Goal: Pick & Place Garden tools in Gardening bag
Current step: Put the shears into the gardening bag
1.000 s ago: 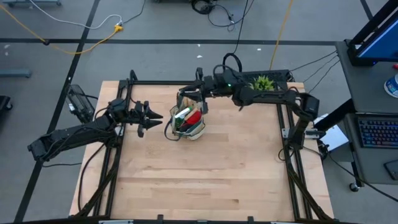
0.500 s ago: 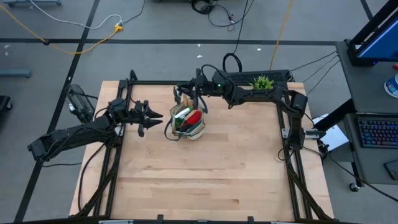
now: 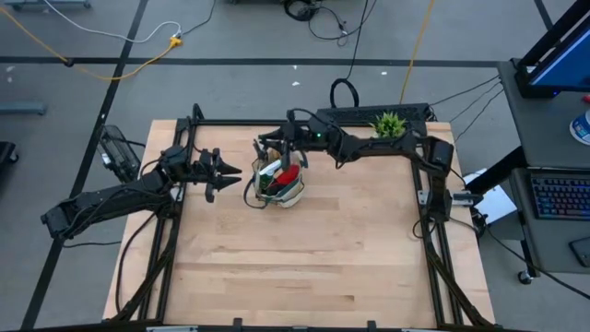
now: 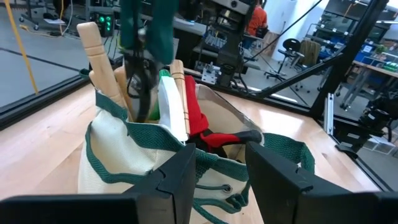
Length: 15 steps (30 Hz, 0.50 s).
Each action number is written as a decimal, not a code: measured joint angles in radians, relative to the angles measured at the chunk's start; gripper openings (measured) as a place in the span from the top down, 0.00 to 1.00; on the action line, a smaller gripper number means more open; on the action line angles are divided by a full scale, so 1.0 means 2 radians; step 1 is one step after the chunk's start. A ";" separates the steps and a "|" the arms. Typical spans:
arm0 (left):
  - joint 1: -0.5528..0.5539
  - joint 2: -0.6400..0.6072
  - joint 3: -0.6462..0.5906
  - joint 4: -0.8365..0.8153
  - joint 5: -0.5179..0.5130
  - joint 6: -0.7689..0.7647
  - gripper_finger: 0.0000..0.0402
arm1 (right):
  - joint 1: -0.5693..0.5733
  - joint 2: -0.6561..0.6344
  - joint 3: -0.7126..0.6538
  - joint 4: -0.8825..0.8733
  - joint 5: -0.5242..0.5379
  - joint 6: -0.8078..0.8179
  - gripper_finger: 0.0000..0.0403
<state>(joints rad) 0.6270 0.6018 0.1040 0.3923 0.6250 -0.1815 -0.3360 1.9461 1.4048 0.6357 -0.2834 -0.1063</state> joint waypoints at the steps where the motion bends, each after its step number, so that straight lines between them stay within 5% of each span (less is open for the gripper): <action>1: 0.000 0.000 0.000 0.000 0.000 0.000 0.64 | 0.002 0.000 0.000 -0.004 0.000 -0.006 0.89; 15: 0.000 0.000 0.000 0.000 0.000 -0.001 0.64 | 0.032 0.000 -0.014 -0.029 0.063 -0.076 0.89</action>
<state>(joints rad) 0.6266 0.6018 0.1040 0.3922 0.6249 -0.1834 -0.2712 1.9457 1.3773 0.5781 -0.1575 -0.2592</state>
